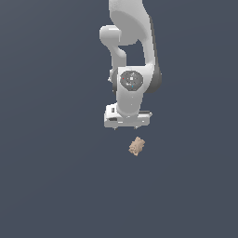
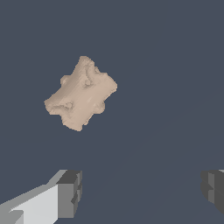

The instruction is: Pick up the object and move it to a goal position.

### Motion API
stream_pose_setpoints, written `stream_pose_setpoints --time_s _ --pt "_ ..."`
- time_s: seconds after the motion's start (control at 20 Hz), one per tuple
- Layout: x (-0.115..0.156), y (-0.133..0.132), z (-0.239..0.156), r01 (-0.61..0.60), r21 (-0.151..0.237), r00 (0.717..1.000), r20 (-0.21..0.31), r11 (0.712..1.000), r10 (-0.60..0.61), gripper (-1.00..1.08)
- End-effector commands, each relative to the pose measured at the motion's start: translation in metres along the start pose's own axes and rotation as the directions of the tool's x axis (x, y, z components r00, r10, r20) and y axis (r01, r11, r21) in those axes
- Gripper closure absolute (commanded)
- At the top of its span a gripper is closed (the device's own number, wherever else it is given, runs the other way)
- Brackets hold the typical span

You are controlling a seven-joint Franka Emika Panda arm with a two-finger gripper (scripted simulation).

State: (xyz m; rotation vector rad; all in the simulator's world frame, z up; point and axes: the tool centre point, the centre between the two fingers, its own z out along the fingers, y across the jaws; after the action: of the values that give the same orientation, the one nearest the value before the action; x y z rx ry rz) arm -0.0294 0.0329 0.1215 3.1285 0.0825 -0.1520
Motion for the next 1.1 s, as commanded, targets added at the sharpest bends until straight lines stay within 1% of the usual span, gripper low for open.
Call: stream_pose_setpoints --time_s 0.0,0.15,0.4,0.55,0.8,1.05 --pt "0.0 0.0 0.0 0.0 0.0 1.0 0.0 1.0 0.0 -0.92" --pt "-0.002 -0.002 0.003 0.012 -0.002 1.0 0.007 1.0 -0.012 -0.92" --pt "-0.009 -0.01 0.012 0.065 -0.007 0.997 0.033 0.998 -0.065 -0.92" --pt "-0.01 -0.011 0.014 0.078 -0.008 0.996 0.038 0.997 -0.078 -0.92" --pt "-0.009 -0.011 0.013 0.066 -0.007 0.997 0.034 0.998 -0.066 -0.92" --pt "-0.005 -0.013 0.013 0.023 -0.008 0.999 0.027 1.0 -0.023 -0.92"
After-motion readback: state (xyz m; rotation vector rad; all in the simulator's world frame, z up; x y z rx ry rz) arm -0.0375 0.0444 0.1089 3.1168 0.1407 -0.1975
